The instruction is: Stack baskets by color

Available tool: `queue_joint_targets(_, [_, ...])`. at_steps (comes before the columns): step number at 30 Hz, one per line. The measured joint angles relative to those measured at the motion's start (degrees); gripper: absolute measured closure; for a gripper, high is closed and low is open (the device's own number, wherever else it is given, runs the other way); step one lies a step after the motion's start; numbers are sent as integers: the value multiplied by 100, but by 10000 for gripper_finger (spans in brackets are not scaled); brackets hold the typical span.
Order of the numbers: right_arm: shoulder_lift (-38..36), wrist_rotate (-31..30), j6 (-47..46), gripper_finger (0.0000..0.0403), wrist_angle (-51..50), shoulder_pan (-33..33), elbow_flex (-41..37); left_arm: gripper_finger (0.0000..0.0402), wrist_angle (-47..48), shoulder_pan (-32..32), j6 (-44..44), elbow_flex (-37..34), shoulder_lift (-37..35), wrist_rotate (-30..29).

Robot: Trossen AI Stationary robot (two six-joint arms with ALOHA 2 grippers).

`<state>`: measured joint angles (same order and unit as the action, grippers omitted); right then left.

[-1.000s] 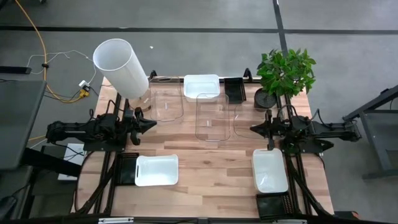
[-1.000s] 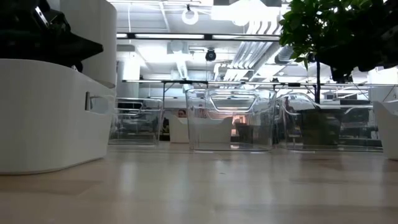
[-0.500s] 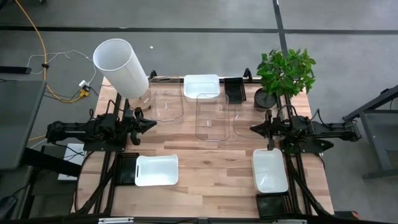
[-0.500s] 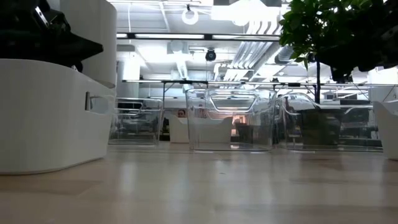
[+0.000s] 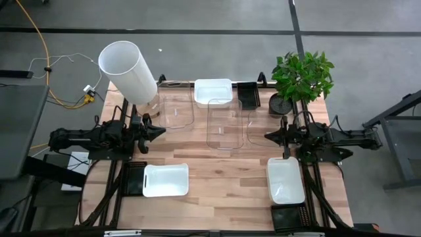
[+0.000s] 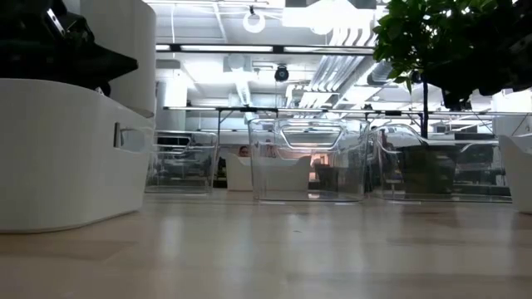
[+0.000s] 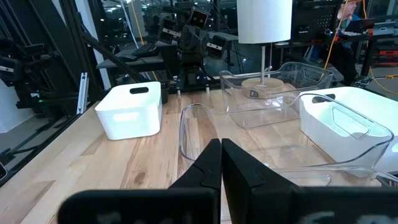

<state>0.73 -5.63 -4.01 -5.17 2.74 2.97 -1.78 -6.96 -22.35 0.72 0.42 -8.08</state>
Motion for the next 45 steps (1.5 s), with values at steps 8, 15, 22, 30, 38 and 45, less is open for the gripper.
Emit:
queue_joint_targets(8, [0,0,0,402,0,-2,-1,401,0,-1,0,1,0,0])
queue_joint_targets(15, [0,0,0,402,0,-2,1,401,0,-1,1,0,1,0])
queue_joint_targets(22, [2,0,-2,402,0,-2,-1,401,-450,0,2,-1,2,-223])
queue_joint_targets(30, [1,0,0,402,0,-1,-1,401,-1450,0,34,-1,43,-1188])
queue_joint_targets(38, [1,0,0,402,0,-1,-1,343,-1899,3,151,157,545,-170])
queue_joint_targets(45, [2,0,0,402,0,0,-1,231,-1755,88,654,1112,1722,412])
